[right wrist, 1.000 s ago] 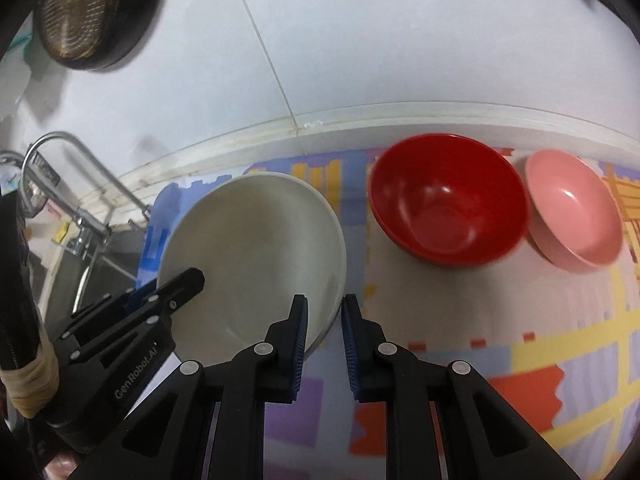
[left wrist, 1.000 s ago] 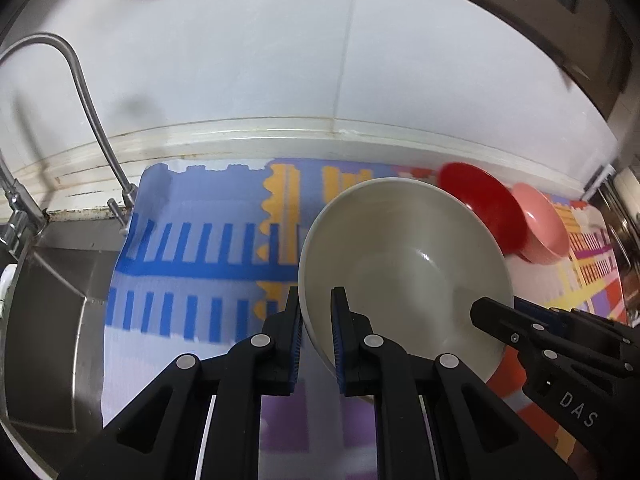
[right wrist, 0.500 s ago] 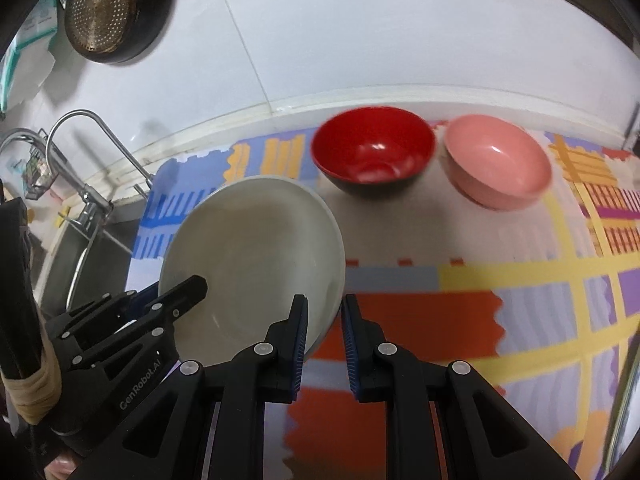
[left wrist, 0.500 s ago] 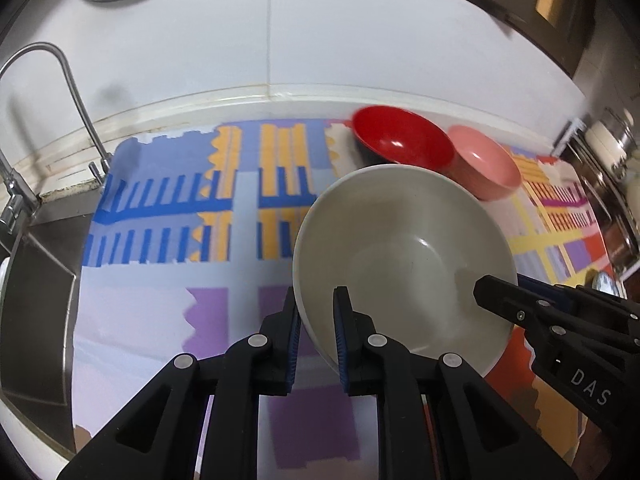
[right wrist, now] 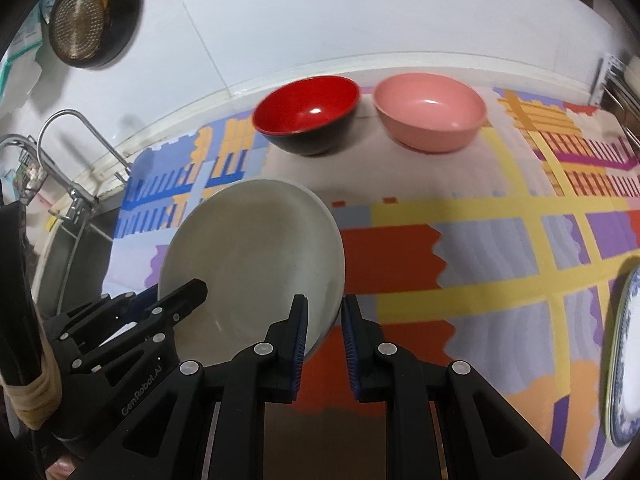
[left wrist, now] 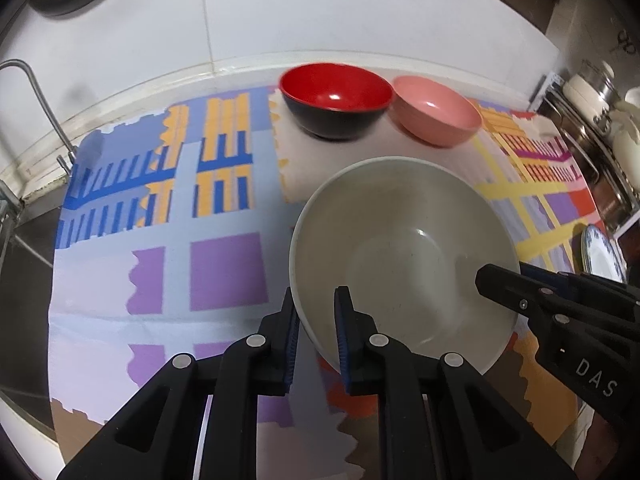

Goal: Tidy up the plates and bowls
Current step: 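Lift and carry the white bowl with the right gripper away from the sink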

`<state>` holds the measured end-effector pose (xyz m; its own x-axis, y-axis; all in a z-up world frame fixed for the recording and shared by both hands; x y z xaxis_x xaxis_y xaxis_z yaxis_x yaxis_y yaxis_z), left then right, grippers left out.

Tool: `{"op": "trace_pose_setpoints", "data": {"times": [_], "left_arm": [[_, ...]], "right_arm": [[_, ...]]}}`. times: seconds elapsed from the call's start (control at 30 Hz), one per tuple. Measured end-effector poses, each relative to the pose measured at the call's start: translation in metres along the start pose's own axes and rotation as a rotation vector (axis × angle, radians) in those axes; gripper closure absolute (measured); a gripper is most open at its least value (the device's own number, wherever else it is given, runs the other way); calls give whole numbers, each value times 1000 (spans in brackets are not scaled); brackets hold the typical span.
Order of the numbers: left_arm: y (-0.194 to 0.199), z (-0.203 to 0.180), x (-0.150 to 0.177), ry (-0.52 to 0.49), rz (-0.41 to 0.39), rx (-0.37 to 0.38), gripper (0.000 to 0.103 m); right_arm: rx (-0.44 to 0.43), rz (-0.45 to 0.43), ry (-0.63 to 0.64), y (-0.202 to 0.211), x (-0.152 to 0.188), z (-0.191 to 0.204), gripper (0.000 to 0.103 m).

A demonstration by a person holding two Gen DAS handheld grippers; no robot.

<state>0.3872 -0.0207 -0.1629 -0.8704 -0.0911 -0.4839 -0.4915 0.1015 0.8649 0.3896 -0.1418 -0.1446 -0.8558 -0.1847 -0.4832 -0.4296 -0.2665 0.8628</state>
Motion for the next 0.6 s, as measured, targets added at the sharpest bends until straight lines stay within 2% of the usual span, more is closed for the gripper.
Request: {"op": "trace_pose_setpoints", "data": {"times": [0.23, 0.6], "left_arm": [[-6, -10, 17, -4, 46, 5, 85], [-9, -10, 25, 2, 74, 8, 85]], "right_arm": [[4, 30, -13, -1, 18, -12, 84], [-9, 72, -9, -7, 34, -14, 84]]}}
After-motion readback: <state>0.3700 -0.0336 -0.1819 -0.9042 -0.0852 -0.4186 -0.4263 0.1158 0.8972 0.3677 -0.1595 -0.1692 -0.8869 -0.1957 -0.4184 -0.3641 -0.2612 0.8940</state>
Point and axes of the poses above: each gripper's, at about its wrist camera, not at the fingertips, and y roughly against the way its jaws point, z to its left, x to its underside, the point moved 7 cm from there along -y, roughly the way its jaws point, and after that the axes turned 7 degrees about y, right-handed, at the moved point
